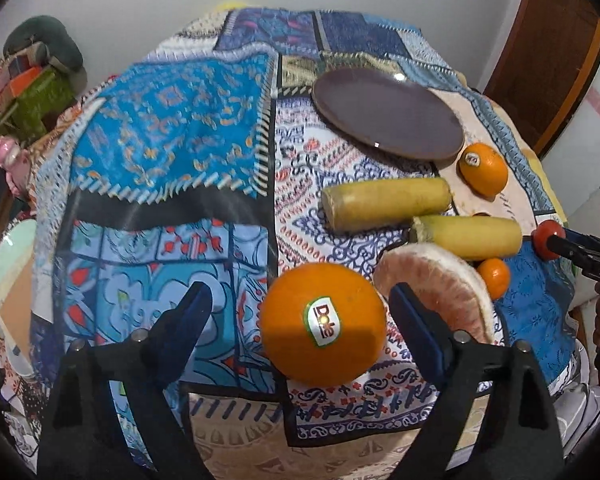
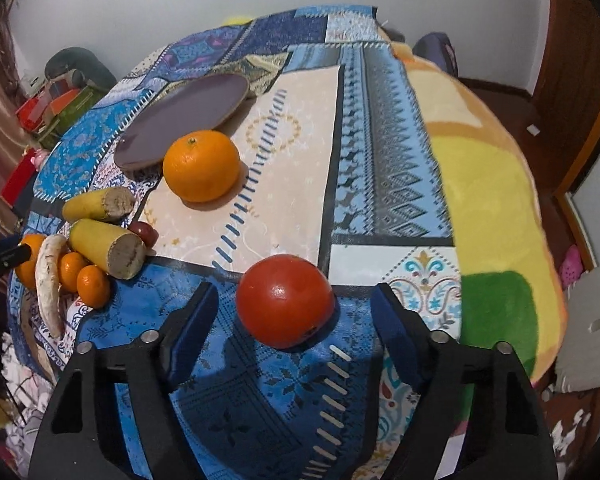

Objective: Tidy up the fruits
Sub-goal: 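Grasp the large orange with the left tool while the right tool grasps the tomato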

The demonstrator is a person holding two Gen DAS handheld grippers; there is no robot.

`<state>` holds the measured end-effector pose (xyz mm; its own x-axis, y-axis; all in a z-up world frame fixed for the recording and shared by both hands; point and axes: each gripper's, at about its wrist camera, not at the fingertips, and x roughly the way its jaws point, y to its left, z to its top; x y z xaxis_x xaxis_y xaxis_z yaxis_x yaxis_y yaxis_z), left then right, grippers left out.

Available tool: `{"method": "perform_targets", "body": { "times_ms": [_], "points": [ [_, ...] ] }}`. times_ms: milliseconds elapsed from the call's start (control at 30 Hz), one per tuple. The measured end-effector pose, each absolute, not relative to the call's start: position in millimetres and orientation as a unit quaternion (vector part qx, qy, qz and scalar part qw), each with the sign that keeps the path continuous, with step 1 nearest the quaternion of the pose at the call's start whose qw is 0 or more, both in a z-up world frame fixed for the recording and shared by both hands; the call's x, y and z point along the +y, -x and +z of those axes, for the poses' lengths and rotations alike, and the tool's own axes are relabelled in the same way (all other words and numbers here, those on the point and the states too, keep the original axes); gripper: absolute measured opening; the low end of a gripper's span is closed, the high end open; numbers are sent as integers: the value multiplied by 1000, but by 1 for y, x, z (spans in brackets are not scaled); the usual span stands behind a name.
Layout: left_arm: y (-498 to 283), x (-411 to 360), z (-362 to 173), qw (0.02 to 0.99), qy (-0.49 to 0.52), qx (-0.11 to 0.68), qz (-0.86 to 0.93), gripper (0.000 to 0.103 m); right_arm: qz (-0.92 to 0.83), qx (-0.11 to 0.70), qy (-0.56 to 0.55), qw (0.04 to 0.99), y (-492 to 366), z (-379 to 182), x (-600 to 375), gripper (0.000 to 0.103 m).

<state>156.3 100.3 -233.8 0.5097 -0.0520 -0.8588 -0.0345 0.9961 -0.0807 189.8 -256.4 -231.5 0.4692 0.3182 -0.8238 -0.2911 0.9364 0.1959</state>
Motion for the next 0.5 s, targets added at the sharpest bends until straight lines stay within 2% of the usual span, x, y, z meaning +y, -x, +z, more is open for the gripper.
{"method": "perform_targets", "body": {
  "times_ms": [300,500],
  "points": [
    [-161,97,-247,855,51,516,-28,71,189,499,-15,846,-196,-242,-248,51],
    [-163,96,-244,854,53,518,-23,68,187,494,-14,849,-196,-239,-249,48]
  ]
}}
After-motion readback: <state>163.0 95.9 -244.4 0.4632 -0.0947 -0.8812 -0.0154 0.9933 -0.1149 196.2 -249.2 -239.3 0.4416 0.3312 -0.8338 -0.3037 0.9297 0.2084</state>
